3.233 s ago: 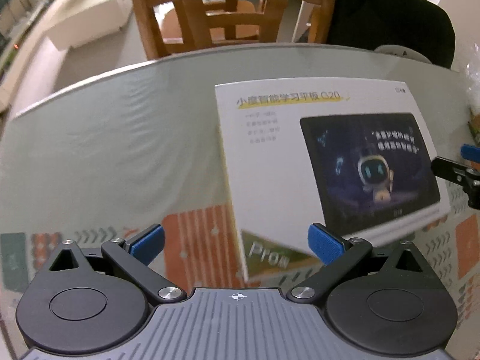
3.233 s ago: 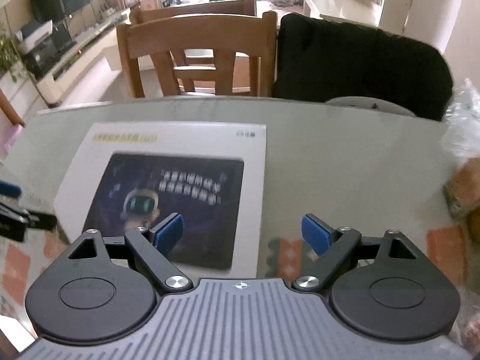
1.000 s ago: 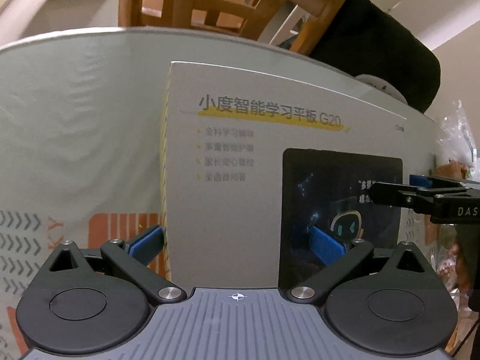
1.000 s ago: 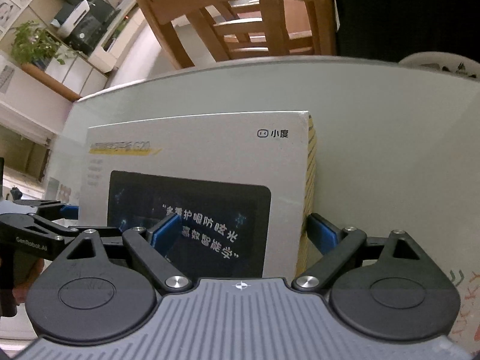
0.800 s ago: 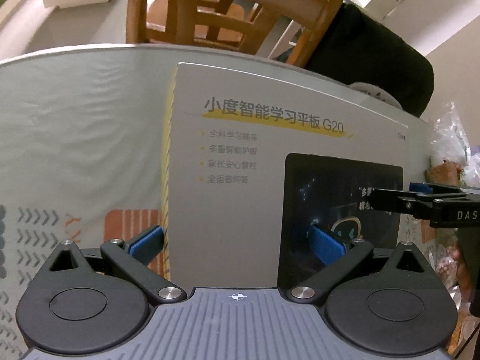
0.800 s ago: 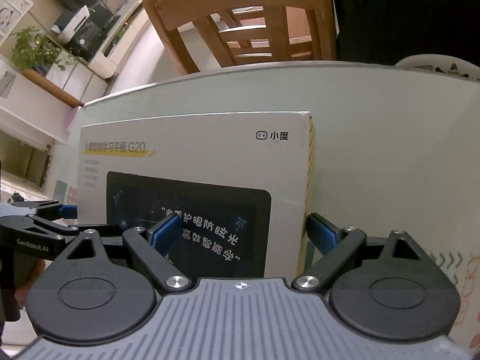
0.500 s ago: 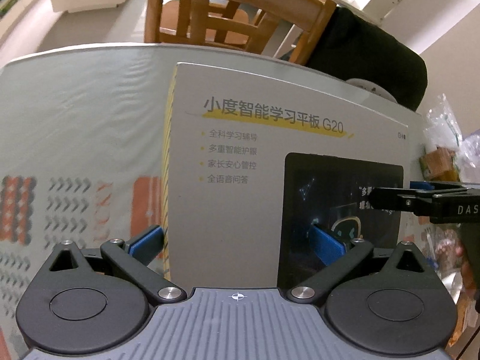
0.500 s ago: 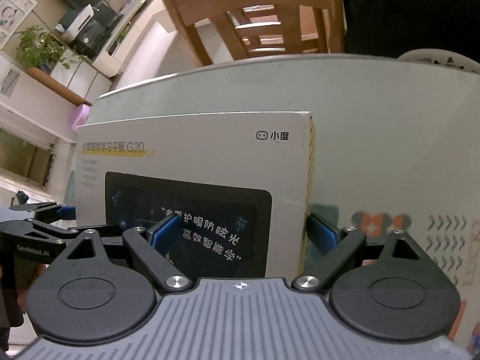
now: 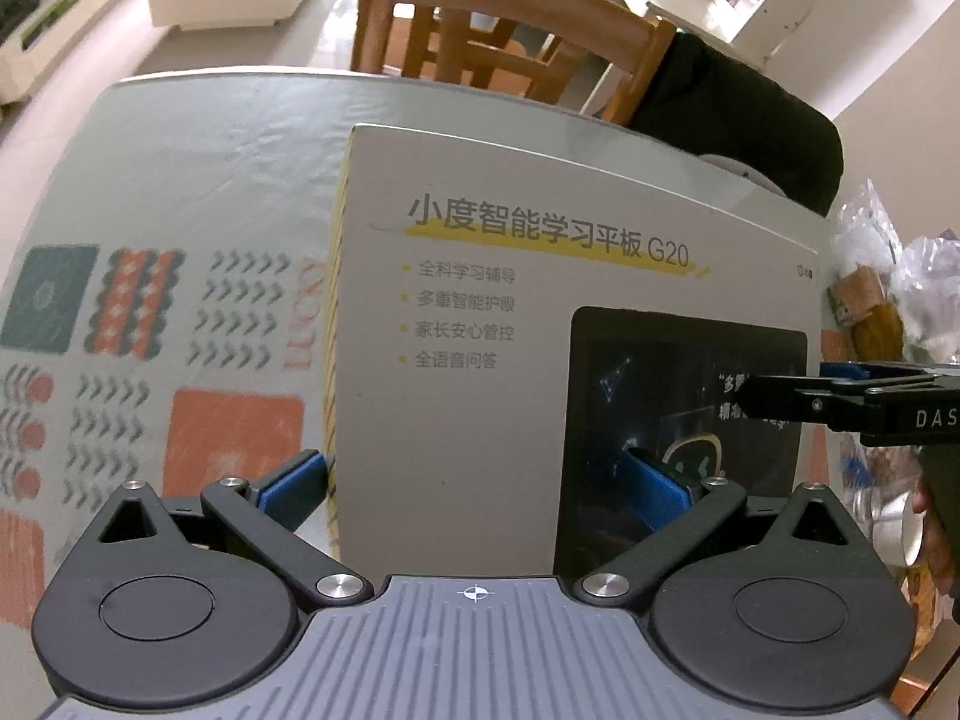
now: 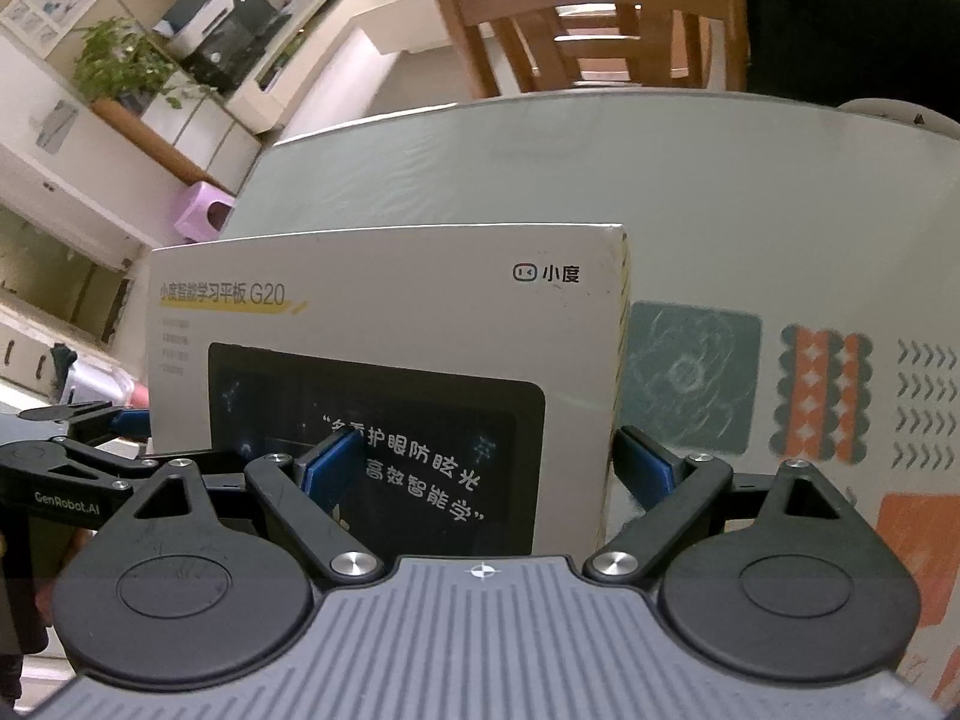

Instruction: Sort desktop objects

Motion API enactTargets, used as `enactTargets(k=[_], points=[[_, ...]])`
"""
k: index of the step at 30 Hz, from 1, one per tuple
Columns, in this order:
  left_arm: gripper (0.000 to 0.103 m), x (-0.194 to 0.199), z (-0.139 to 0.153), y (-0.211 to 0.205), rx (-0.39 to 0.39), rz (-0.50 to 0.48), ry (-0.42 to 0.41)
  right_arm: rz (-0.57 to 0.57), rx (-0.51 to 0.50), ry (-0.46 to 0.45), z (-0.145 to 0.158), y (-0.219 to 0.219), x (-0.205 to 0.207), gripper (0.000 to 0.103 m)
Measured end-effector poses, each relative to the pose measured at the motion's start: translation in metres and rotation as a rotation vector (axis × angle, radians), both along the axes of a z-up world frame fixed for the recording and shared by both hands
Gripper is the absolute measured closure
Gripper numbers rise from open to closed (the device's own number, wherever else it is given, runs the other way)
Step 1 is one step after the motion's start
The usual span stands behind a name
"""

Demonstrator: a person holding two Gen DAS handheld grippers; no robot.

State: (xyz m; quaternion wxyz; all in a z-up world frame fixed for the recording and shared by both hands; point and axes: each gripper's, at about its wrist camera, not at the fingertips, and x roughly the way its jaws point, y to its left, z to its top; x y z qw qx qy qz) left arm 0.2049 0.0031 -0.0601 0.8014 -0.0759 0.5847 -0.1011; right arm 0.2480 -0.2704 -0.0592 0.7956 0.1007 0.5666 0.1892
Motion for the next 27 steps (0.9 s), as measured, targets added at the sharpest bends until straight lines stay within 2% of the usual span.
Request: enactTargets(k=[12,24,27], points=[[0.000,-0.079,0.003,0.026,-0.012,0.038,0.013,0.002,-0.005,0.021,0.005,0.026,-0.077,0.000],[0.000,-0.138,0.015,0.053,-0.045,-0.025,0.002,-0.031,-0.053,0.029,0.022,0.058,-0.162,0.000],[0.000,-0.149,0.023,0.064,-0.041,-0.041,-0.029,-0.050,-0.054,0.030,0.023,0.069,-0.179,0.000]])
